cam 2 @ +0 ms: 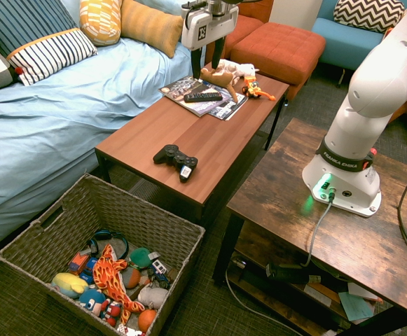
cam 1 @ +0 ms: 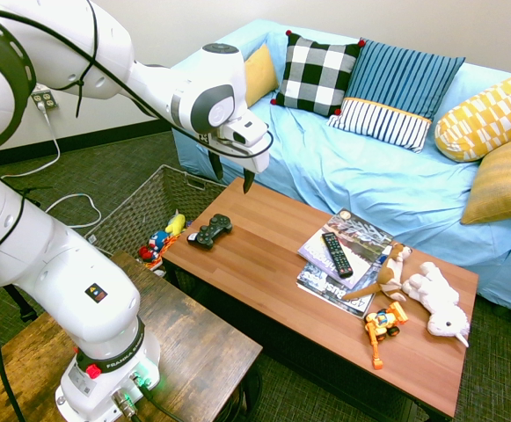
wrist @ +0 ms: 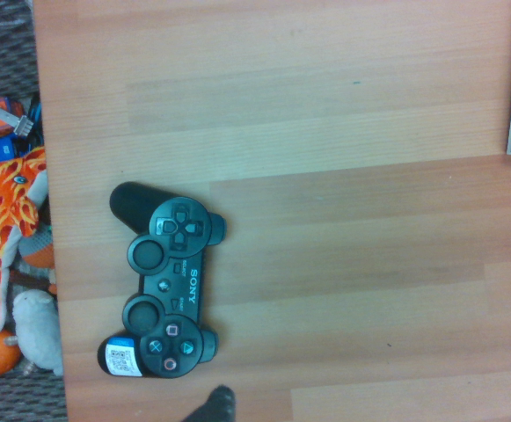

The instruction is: Put the gamepad in the basket

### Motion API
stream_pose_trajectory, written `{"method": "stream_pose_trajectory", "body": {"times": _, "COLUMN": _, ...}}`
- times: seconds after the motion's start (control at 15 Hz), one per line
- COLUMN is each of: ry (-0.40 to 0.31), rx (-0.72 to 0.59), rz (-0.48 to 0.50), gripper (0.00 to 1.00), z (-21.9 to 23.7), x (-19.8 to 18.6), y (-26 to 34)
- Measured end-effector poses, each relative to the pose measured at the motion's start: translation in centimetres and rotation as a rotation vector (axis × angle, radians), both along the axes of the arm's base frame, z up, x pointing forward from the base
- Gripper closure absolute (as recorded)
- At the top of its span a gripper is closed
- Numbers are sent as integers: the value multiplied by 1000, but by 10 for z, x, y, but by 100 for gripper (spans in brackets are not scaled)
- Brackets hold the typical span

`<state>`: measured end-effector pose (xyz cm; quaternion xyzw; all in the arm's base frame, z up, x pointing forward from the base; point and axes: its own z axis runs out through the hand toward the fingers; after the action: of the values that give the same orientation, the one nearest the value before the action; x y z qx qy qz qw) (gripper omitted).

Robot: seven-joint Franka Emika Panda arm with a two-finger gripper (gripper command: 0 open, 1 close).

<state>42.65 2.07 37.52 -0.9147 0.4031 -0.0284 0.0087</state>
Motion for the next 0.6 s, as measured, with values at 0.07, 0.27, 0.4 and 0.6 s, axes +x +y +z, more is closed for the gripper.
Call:
{"method": "stream_pose_trajectory", "body": {"times": 0.07, "ry": 0, "rx": 0, "rz": 0, "gripper": 0, "z": 0, "x": 1, "y": 0}}
{"method": "stream_pose_trajectory", "body": {"times": 0.27, "ry": -5, "rx": 7, "rz": -18, "gripper": 0, "z": -6, "x": 5, "y": 5}}
{"method": "stream_pose_trajectory", "body": {"times": 0.4, "ry": -9, "rx": 19, "rz": -31, "gripper": 0, "z": -19, "x": 12, "y": 23}}
{"method": "stream_pose_trajectory", "body": {"times": 0.6, "ry": 14, "rx": 13, "rz": -39, "gripper": 0, "z": -55, "x": 17, "y": 57}}
